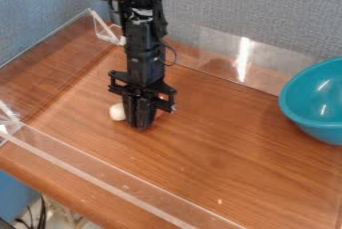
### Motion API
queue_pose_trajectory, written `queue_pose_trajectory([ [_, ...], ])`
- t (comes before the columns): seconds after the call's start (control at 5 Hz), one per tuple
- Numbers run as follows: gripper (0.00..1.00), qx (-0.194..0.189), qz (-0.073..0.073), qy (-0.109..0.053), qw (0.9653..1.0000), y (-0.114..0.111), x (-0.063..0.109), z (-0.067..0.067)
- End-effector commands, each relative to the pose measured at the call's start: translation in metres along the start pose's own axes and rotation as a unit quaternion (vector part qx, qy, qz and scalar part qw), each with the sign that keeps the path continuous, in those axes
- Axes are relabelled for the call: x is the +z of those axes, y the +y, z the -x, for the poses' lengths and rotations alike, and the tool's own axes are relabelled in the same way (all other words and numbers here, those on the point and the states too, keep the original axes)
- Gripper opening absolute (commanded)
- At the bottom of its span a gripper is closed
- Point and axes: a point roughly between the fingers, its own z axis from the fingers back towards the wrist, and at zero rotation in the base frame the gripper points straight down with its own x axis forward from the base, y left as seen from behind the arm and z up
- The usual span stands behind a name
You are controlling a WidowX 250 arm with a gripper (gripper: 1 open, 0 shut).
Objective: Put the mushroom in the blue bowl
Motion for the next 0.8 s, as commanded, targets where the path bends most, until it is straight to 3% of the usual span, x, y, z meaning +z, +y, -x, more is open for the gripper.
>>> queue_pose_trajectory([
  [0.0, 0.00, -0.023, -0.008, -0.025, 0.9994, 0.009, 0.015, -0.008],
  [0.2, 0.00, -0.042, -0.010, -0.033, 0.9985, 0.012, 0.024, -0.009],
  [0.4, 0.00, -0.081, -0.014, -0.039, 0.9958, 0.001, 0.053, -0.013],
  [0.6, 0.00, -0.126, -0.021, -0.052, 0.9904, -0.016, 0.092, -0.016],
])
